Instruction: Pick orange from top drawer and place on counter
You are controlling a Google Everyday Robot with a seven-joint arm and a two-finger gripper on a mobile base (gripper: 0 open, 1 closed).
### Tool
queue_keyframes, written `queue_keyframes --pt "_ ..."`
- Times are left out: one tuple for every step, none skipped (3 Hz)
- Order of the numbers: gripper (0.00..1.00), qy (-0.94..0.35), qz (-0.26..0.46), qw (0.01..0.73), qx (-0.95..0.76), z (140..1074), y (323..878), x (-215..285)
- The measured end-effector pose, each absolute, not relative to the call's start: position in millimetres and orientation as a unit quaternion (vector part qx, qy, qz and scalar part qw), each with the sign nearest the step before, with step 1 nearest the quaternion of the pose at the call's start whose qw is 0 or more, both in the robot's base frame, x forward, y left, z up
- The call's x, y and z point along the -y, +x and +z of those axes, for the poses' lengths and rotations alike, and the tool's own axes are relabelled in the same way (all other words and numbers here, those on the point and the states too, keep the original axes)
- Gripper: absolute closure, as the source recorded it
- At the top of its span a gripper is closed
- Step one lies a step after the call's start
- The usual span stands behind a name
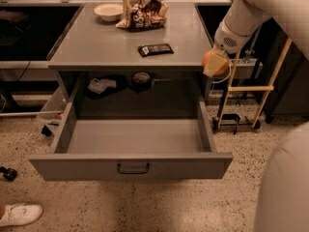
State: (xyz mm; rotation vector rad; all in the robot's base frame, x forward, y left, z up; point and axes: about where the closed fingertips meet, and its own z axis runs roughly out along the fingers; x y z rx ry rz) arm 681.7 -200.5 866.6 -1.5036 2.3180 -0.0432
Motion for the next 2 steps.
queue_keyframes --pt "1.00 -0.532 -0.002 0.153 -0.833 854.0 735.6 186.5" --pt "1.00 -0.532 -0.003 0.157 -0.832 856.0 737.1 185.7"
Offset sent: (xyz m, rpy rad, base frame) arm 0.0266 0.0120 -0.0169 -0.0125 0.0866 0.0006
